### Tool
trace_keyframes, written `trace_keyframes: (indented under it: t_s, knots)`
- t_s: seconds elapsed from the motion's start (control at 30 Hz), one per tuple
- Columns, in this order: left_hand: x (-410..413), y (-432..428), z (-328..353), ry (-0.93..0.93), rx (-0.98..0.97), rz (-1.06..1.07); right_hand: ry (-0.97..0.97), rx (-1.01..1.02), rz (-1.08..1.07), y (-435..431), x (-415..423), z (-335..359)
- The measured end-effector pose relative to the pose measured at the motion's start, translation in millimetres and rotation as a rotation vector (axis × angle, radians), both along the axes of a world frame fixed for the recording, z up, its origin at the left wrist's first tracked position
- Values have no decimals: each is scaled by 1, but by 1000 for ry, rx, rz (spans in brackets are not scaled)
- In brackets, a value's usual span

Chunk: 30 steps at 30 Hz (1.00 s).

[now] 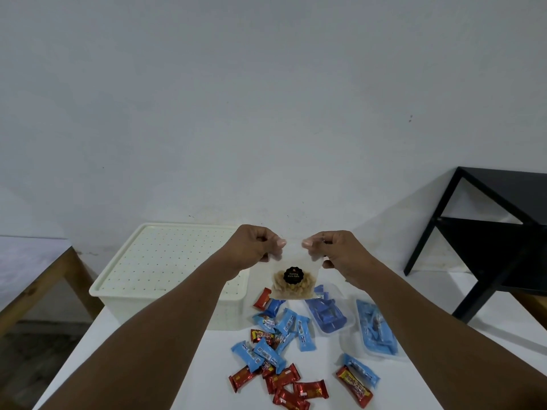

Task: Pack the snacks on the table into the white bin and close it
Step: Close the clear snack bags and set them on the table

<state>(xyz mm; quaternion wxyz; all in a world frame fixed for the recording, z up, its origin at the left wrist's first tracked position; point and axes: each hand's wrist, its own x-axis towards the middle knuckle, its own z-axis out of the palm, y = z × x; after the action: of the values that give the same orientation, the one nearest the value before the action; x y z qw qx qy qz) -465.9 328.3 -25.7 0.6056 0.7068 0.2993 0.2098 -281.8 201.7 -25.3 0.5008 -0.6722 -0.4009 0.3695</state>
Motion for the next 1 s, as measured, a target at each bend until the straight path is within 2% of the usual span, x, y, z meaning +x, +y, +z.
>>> trace_keyframes:
  t_s: [0.1,0.23,0.3,0.47,0.67,0.8,1.0]
  knots:
    - [-2,2,1,0,-46,-3,34,6,-5,0,0,-2]
    - [-5,1,-2,-10,-241,-67,66,23,-33,-3,-2,-9]
    - [-6,1,-7,-47,-272,-32,87,46,-72,-6,-2,-12]
    - [-6,-3,-20,-124,-191,88,126,74,-127,-7,-5,-12]
    - [-4,-6,-6,-43,-201,-10,90,67,-143,-8,-1,0]
    - [0,-12,-2,52,-49,-23,51,51,-98,-8,-3,0]
    - [3,-11,-4,31,63,-20,100,57,-54,-9,-6,0]
